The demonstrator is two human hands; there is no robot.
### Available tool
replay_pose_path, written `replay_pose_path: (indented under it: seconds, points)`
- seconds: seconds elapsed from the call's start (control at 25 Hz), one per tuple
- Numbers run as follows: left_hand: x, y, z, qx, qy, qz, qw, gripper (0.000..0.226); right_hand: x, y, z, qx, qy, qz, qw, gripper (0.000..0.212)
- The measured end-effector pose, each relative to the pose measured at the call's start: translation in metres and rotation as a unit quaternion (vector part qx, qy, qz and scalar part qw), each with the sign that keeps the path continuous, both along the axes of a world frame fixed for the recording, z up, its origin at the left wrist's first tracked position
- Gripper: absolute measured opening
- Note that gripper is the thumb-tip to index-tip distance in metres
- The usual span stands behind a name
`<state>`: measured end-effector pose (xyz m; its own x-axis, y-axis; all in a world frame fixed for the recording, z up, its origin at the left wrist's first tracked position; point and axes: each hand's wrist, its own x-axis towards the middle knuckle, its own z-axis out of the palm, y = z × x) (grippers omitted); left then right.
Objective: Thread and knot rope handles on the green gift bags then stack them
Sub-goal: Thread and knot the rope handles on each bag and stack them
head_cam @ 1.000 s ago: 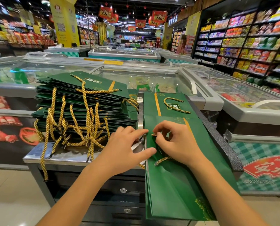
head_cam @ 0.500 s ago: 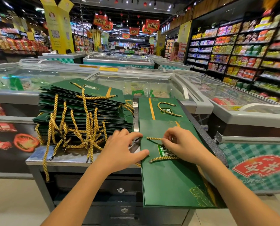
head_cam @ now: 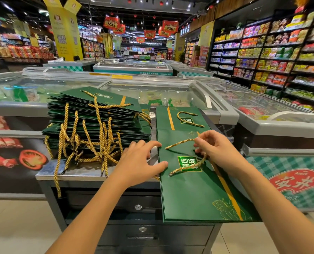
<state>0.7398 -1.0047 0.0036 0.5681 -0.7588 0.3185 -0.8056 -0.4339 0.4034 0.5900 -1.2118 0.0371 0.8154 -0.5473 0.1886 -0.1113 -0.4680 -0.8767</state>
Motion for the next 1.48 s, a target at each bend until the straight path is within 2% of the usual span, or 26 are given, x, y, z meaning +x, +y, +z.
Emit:
replay_pose_path:
  seconds: [0.08,0.12,0.2,0.24,0.36,0.52,0.64,0.76,0.8,0.88,1.0,1.08,1.16,1.28,1.36,1.48]
  points:
    - [0.001,0.0,-0.001,-0.006,0.002,-0.001,1.0,0.068,-0.013,-0.001,0.003,-0.07,0.019,0.058,0.996,0.039]
    - [0.001,0.0,-0.001,-0.006,0.001,-0.002,1.0,0.069,-0.02,-0.002,0.002,-0.119,0.058,0.104,0.986,0.046]
    - [0.001,-0.001,-0.001,-0.001,-0.006,-0.001,1.0,0.071,-0.031,0.002,-0.002,-0.19,0.138,0.185,0.954,0.045]
    - [0.001,-0.001,-0.002,0.001,-0.007,0.001,1.0,0.072,-0.033,0.002,-0.007,-0.205,0.145,0.195,0.948,0.039]
    - [0.001,-0.002,-0.002,0.004,-0.013,0.003,1.0,0.073,-0.032,0.001,-0.019,-0.217,0.076,0.148,0.962,0.021]
    - [-0.001,-0.001,-0.001,0.009,-0.013,0.003,1.0,0.074,-0.028,0.0,-0.023,-0.229,0.059,0.129,0.963,0.006]
    - [-0.003,-0.001,0.001,-0.01,-0.005,0.001,1.0,0.067,-0.03,0.004,-0.024,-0.215,0.046,0.098,0.97,0.005]
    - [-0.006,-0.003,0.001,-0.023,0.007,0.011,1.0,0.045,-0.031,-0.002,-0.025,-0.216,0.023,-0.045,0.975,0.025]
    - [-0.007,-0.004,0.001,-0.018,0.002,0.017,1.0,0.04,-0.033,-0.004,-0.024,-0.253,0.05,-0.105,0.96,0.034]
    - [-0.007,-0.005,0.0,-0.014,-0.011,0.023,1.0,0.035,-0.036,-0.004,-0.02,-0.346,0.147,-0.198,0.905,0.05]
    - [-0.008,-0.005,0.001,-0.026,-0.012,0.019,0.999,0.033,-0.035,0.008,-0.017,-0.432,0.27,-0.229,0.829,0.062]
    - [-0.007,-0.004,0.001,-0.04,0.001,0.011,0.999,0.031,-0.032,0.013,-0.015,-0.447,0.311,-0.229,0.807,0.067]
    - [-0.007,-0.002,0.003,-0.076,0.042,-0.003,0.996,0.029,-0.032,0.012,-0.016,-0.425,0.307,-0.228,0.821,0.068]
    - [-0.008,-0.001,0.005,-0.12,0.108,-0.021,0.987,0.026,-0.038,0.007,-0.016,-0.334,0.237,-0.217,0.886,0.057]
    - [-0.008,0.0,0.007,-0.144,0.154,-0.03,0.977,0.023,-0.042,0.003,-0.015,-0.282,0.19,-0.205,0.918,0.048]
    - [-0.008,0.003,0.011,-0.205,0.253,-0.04,0.945,0.021,-0.046,-0.001,-0.015,-0.272,0.168,-0.209,0.924,0.052]
